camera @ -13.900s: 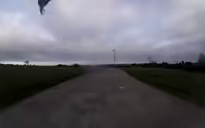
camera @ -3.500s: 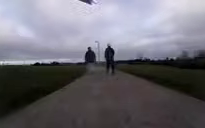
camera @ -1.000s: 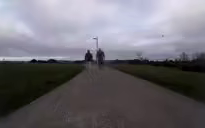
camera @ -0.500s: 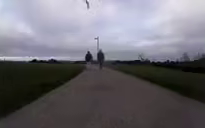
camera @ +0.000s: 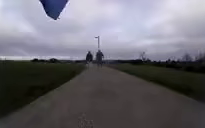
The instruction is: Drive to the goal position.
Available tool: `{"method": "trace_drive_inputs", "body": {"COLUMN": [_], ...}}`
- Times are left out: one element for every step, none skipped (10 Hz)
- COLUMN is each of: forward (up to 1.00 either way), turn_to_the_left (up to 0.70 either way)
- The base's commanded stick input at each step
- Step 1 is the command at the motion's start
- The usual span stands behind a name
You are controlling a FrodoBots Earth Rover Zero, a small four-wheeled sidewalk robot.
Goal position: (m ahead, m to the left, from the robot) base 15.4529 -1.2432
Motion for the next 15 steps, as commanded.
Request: {"method": "trace_drive_inputs", "body": {"forward": [0.85,0.85,0.85,0.85,0.85,0.85,0.85,0.85,0.85,0.85,0.85,0.85,0.85,0.85,0.85], "turn_to_the_left": [-0.29,0.0,0.0,0.0,0.0,0.0,0.0,0.0,0.0,0.0,0.0,0.0,0.0,0.0,0.0]}}
